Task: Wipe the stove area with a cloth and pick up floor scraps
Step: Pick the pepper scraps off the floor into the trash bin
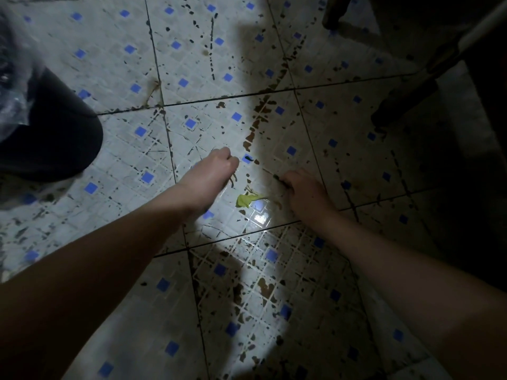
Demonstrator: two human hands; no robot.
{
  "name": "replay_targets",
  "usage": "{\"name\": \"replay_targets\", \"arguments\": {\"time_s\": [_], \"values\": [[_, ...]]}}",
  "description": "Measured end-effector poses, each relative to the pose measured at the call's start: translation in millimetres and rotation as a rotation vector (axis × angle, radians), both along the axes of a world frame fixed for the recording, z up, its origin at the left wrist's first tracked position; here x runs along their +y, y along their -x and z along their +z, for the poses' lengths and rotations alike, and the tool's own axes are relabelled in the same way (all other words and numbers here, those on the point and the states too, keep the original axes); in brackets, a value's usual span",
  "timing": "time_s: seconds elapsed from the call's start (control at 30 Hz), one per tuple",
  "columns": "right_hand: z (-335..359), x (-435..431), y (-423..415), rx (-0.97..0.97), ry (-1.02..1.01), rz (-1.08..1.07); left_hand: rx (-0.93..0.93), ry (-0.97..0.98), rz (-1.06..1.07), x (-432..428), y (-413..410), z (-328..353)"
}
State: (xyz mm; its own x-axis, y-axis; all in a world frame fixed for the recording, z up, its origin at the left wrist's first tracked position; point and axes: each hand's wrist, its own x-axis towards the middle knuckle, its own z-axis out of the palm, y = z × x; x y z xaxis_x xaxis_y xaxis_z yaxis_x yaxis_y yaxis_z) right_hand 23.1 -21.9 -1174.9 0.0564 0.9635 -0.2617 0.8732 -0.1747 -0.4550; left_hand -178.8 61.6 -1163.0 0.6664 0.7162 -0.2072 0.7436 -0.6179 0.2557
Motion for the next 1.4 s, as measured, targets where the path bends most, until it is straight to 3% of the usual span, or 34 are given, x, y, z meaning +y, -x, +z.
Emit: {"name": "replay_targets", "arguments": {"time_s": [0.17,0.33,0.63,0.87,1.17,1.4], "values": [[3.1,8.0,6.1,0.061,-0.066,-0.013,-0.014,-0.028,0.041,0.9,10.6,1.3],[6.7,5.6,33.0,0.286,-0.059,0.078,0.008,-0.037,0.048,1.5,21.0,4.0],[-3.4,6.6,47.3,0.024,-0.059,0.299,0.041,-0.027,0.073,0.4,40.4,10.0],[-8.5,1.2,48.3,-0.017,-0.026,0.369,0.048,-0.038,0.071,-4.0,45.3,15.5],[-9.9,5.1,50.0,-0.012,-0.085,0.34,0.082,-0.05,0.08,-6.9,54.7,22.1],[-5.3,39.6,51.8,-0.016,-0.119,0.114,0.055,-0.055,0.148,-0.2,56.7,22.8]]}}
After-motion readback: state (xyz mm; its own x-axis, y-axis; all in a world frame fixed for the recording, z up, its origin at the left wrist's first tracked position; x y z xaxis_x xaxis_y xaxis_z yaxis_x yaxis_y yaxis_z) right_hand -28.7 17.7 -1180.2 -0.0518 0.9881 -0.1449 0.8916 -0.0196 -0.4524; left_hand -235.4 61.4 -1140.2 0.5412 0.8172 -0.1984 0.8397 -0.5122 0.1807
